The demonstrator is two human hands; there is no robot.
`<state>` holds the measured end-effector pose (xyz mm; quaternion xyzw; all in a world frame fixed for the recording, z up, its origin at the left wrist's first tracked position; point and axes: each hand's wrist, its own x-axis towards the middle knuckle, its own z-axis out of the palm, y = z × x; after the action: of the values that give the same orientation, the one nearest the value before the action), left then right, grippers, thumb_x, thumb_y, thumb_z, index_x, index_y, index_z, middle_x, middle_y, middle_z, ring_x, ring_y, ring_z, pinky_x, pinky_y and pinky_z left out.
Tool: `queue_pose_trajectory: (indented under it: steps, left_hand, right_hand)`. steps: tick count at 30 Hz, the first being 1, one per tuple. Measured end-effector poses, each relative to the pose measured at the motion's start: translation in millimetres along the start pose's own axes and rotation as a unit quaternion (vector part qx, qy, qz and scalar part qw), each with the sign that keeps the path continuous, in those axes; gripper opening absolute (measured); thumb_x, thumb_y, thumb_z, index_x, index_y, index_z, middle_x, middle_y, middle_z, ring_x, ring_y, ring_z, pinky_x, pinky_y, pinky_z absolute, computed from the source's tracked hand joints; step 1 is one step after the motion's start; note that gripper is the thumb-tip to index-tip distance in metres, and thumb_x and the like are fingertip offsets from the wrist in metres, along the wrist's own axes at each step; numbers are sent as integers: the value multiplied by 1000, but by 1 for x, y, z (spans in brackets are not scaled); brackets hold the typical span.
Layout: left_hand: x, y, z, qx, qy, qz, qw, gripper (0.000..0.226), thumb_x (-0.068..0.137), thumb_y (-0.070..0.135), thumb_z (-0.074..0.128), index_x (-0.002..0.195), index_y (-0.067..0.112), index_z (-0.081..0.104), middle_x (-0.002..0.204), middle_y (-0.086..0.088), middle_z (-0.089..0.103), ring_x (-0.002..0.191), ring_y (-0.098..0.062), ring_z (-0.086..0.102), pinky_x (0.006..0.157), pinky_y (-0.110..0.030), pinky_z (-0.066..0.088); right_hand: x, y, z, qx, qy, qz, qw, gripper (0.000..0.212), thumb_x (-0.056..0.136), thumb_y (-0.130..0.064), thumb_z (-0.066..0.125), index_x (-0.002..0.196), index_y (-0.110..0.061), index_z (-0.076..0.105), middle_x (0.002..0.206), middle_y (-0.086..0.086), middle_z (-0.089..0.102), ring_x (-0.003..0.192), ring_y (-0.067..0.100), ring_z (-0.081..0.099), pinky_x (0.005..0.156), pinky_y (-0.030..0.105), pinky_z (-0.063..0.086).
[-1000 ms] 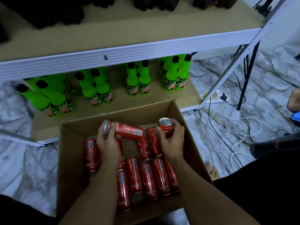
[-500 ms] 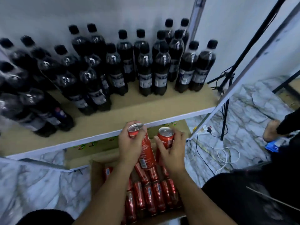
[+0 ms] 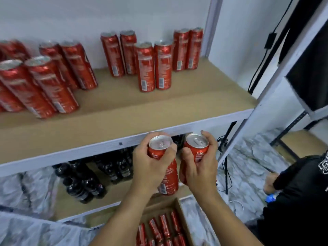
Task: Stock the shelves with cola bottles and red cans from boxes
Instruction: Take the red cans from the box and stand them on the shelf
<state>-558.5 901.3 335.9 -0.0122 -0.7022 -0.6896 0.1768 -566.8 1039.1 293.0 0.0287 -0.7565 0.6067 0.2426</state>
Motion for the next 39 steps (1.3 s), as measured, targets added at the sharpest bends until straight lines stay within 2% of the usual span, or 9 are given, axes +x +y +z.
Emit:
queue_pose_trajectory:
  steps: [2,6,9,12,18,26,32,36,39]
  left_hand:
    - [18,33,7,-11,-3,32,999,33,74,42,74,95,17,70,88,3,74,79,-12,70,74,-22,54]
    - [62,77,24,-22,7,96,995,33,76,41,74,97,15,71,89,3,75,82,-12,71,77,-24,56]
    - [100,88,45,-34,-3,106,994,28,80,36,78,100,18,71,91,8,74,86,-10,71,79,-25,56]
    - [140,86,71,-22,-33,109,993,21,86,22,81,104,15,71,96,10,74,91,-3,69,81,-16,51]
    - [196,59,124,19,-44,86,995,25,88,21,80,110,16,67,97,8,72,92,1,67,82,-10,47]
    - [225,48,172,8,0,82,997,26,89,13,77,110,14,63,92,11,68,81,9,63,73,-6,44]
    - [257,38,183,42,-62,99,992,24,91,14,75,109,15,60,94,6,68,81,7,63,74,-8,46]
    - [277,30,188,46,-93,105,989,26,92,18,75,113,13,60,99,1,70,91,-6,67,81,-17,50]
    - [290,27,190,57,-97,114,987,25,93,15,75,112,9,60,97,4,68,90,-3,65,82,-15,49]
  right_hand:
    - [25,-29,-4,-13,15,-35,999,66,88,-74,52,138,-35,36,119,4,62,99,22,66,85,45,55]
    - [76,-75,-6,-17,18,-106,994,64,94,-69,46,141,-28,34,122,1,61,101,11,65,85,22,51]
    - [119,-88,-9,-14,14,-139,990,60,99,-55,48,145,-19,34,125,2,58,109,12,63,91,22,49]
    - [165,-80,-13,-17,-1,-150,989,57,102,-43,48,147,-13,31,119,1,61,101,1,64,84,13,47]
    - [235,-24,-23,-23,-21,-90,995,62,101,-59,45,152,-33,20,140,7,52,121,15,60,104,44,49]
    - [289,6,-27,-60,0,-109,992,54,102,-58,41,148,-37,23,147,3,39,133,18,49,110,47,43]
    - [315,15,-27,-72,-1,-110,991,48,104,-52,37,148,-39,23,132,-26,30,138,13,39,115,54,35]
    - [330,21,-26,-76,-20,-82,994,55,103,-55,35,153,-37,19,137,-20,28,140,16,37,117,55,31]
    - [335,19,-26,-72,-37,-66,995,61,102,-56,33,157,-35,16,146,-8,30,143,17,32,119,53,24]
